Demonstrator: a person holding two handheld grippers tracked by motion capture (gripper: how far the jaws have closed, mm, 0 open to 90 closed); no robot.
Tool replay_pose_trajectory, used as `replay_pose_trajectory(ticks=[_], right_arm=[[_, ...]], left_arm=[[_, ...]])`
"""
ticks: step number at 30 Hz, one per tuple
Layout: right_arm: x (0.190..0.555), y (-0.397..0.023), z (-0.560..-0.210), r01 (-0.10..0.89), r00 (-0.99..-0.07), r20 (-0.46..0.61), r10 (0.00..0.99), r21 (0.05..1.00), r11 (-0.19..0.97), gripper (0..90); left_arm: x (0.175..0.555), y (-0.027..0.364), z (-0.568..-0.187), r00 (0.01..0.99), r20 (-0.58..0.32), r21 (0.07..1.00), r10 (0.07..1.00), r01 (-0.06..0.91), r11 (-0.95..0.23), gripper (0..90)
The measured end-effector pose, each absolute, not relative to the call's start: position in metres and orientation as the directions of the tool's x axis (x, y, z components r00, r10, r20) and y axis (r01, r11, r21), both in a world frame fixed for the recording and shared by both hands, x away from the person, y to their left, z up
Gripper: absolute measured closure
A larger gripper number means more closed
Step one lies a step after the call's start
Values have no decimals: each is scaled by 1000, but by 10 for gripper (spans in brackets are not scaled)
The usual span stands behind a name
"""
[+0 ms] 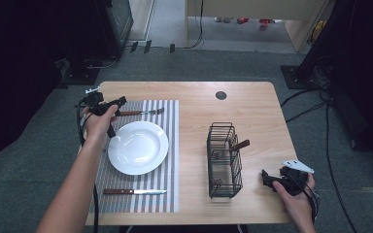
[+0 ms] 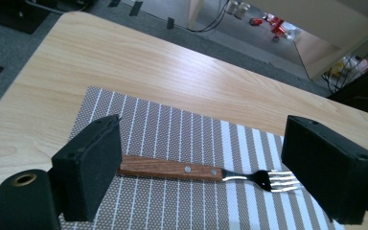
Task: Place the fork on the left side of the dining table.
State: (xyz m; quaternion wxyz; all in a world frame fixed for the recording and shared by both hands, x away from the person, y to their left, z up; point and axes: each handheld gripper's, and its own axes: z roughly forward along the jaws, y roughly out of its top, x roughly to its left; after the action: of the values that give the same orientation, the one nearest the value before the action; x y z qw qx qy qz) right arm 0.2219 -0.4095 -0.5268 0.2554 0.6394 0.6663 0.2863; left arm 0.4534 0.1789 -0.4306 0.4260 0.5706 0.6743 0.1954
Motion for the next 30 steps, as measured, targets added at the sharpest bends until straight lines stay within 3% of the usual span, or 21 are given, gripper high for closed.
replay_pose_trajectory(ticks=[16,30], right_arm=[[222,-409,-527,706,-51,26,998,708,18,0],[222,-410,-527,706,-52,26,998,708,18,0]], left_arm=[[398,189,-407,116,-303,803,946,565,188,134],[333,198,-413,187,-255,848,949,514,126,130]])
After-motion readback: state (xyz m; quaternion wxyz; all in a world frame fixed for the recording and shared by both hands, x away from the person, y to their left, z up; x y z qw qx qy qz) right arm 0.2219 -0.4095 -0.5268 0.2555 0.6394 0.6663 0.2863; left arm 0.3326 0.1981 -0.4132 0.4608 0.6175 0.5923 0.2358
